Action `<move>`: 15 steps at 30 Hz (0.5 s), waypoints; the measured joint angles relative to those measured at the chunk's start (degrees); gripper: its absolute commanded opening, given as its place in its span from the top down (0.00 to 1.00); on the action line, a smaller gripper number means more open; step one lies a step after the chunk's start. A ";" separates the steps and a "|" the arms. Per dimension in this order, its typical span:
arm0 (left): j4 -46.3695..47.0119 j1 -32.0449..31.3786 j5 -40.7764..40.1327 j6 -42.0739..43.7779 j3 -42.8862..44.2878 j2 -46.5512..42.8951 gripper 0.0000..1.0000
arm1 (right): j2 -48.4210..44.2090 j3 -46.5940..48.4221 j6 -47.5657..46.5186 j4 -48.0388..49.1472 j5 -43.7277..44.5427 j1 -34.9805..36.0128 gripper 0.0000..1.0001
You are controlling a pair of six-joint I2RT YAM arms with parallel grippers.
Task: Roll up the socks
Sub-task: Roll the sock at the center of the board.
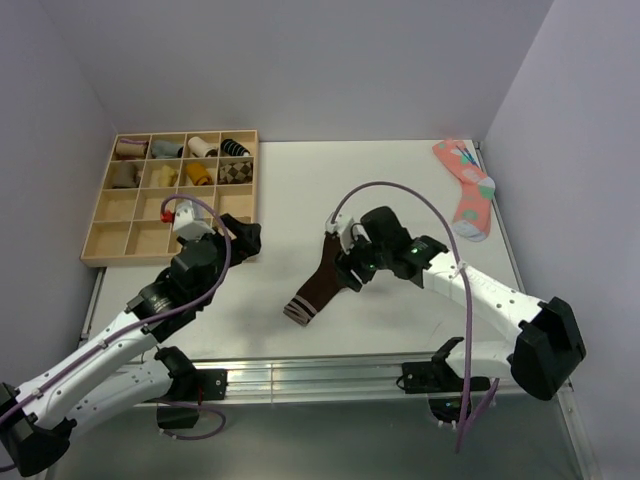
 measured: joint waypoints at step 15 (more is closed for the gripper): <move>-7.19 0.00 -4.13 -6.71 -4.83 -6.51 0.16 | 15.12 1.60 2.43 0.74 9.64 19.85 0.40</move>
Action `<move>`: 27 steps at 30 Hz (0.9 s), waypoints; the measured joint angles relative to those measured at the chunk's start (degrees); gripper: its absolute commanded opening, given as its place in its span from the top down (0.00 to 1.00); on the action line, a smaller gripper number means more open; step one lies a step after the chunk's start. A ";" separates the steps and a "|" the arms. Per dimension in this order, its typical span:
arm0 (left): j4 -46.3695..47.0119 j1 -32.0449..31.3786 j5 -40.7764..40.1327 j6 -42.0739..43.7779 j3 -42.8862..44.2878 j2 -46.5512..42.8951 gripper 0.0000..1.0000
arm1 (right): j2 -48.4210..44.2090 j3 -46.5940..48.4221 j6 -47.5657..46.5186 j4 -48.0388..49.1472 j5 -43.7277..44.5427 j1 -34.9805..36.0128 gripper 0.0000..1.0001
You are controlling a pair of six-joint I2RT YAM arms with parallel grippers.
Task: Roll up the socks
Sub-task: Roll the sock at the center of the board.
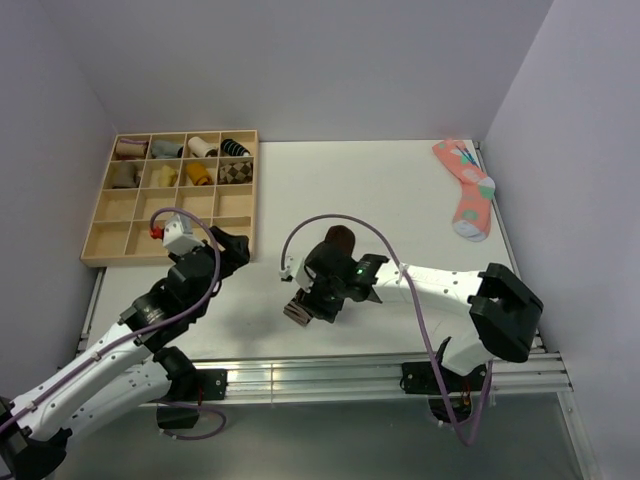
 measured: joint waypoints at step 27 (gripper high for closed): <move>-3.58 0.00 -4.33 -0.15 0.11 -5.18 0.16 | 13.88 10.21 5.77 5.88 6.69 8.20 0.46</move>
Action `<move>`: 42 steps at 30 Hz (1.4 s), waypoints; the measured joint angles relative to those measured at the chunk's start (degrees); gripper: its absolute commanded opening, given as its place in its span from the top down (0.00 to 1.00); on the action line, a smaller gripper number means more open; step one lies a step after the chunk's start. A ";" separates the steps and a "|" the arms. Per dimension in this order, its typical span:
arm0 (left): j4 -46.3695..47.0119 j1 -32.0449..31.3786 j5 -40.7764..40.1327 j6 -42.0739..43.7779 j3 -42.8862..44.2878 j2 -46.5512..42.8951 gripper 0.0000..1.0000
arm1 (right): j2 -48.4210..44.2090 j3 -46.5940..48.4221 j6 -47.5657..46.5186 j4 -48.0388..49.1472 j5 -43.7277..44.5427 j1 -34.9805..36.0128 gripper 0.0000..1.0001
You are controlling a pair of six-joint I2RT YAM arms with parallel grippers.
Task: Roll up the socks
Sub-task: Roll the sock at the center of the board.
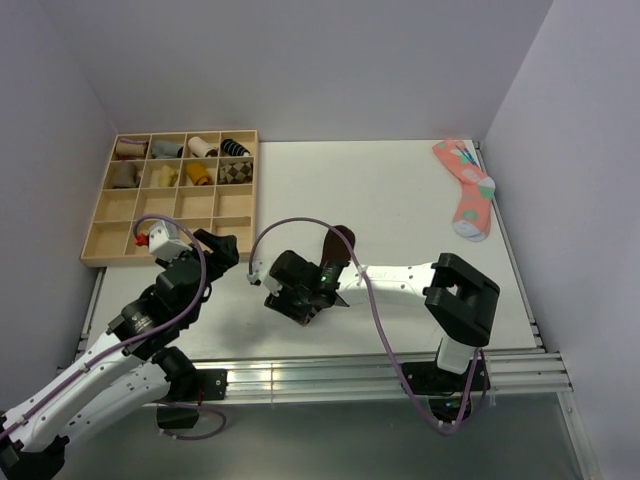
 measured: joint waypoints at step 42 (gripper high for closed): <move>0.20 -0.02 -1.42 2.29 0.09 -0.31 0.15 | 5.62 1.40 2.67 -0.35 4.15 2.97 0.57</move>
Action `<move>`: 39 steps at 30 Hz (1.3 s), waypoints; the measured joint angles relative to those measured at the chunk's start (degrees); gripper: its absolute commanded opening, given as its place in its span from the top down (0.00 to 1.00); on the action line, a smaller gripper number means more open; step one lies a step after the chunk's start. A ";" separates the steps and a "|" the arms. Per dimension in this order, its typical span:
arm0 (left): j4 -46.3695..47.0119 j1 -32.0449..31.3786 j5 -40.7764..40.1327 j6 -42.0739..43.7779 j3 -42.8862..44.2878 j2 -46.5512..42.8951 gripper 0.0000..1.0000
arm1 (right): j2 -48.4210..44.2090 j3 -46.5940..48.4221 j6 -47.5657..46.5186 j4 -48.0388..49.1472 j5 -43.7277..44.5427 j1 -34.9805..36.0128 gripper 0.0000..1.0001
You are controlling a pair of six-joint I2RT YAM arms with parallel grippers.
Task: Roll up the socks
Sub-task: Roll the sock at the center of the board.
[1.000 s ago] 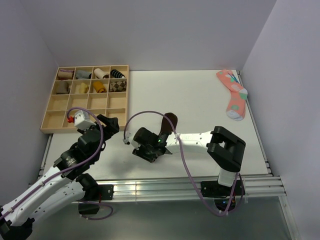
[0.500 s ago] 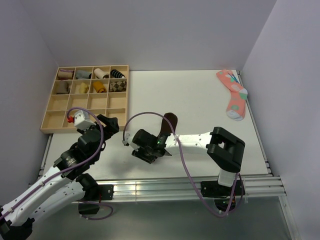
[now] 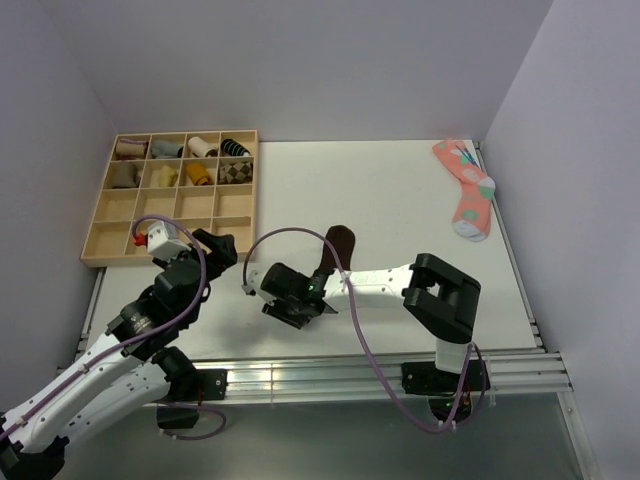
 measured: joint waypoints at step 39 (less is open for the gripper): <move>22.51 0.00 11.87 7.89 -10.71 10.08 0.45 | 7.13 8.90 -18.36 -22.80 -49.86 -26.60 0.85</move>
